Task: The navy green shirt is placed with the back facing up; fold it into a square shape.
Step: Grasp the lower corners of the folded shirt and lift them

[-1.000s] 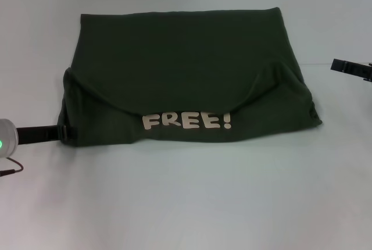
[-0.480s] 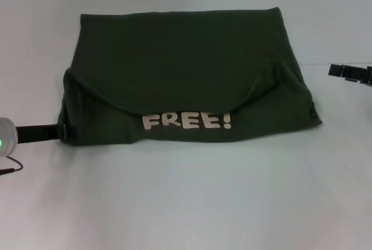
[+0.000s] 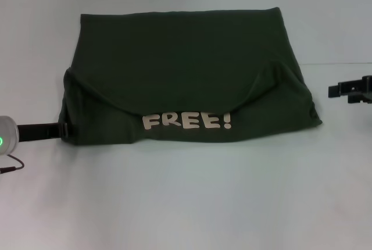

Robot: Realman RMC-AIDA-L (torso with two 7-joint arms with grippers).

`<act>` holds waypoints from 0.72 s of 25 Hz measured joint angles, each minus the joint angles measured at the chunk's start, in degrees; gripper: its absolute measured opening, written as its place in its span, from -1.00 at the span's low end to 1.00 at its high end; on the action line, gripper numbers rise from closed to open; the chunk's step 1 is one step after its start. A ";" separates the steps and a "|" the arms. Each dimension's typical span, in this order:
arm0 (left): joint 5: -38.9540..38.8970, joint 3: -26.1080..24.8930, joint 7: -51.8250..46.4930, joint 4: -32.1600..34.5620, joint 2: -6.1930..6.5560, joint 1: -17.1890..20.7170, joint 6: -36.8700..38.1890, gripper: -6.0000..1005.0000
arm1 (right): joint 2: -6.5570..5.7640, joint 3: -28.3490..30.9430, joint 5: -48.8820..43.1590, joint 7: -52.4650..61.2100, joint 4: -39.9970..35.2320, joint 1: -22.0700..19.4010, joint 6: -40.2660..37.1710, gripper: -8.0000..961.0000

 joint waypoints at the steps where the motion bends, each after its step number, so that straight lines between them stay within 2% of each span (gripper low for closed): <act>1: 0.00 -0.01 -0.10 0.00 0.01 -0.02 0.01 -0.93 | 0.07 -0.25 -1.37 0.49 -0.07 0.41 0.05 0.49; 4: 0.00 -0.01 -0.30 -0.01 0.07 -0.17 0.07 -0.93 | 0.85 -1.89 -4.61 1.41 -0.08 1.79 1.40 0.49; 13: -0.21 -0.06 -0.32 -0.01 0.18 -0.51 0.18 -0.93 | 2.82 -6.62 -5.15 0.84 0.32 3.15 8.27 0.49; 18: -0.34 -0.07 -0.33 -0.03 0.37 -0.72 0.17 -0.93 | 4.36 -8.38 -5.18 -0.50 0.62 3.73 11.84 0.49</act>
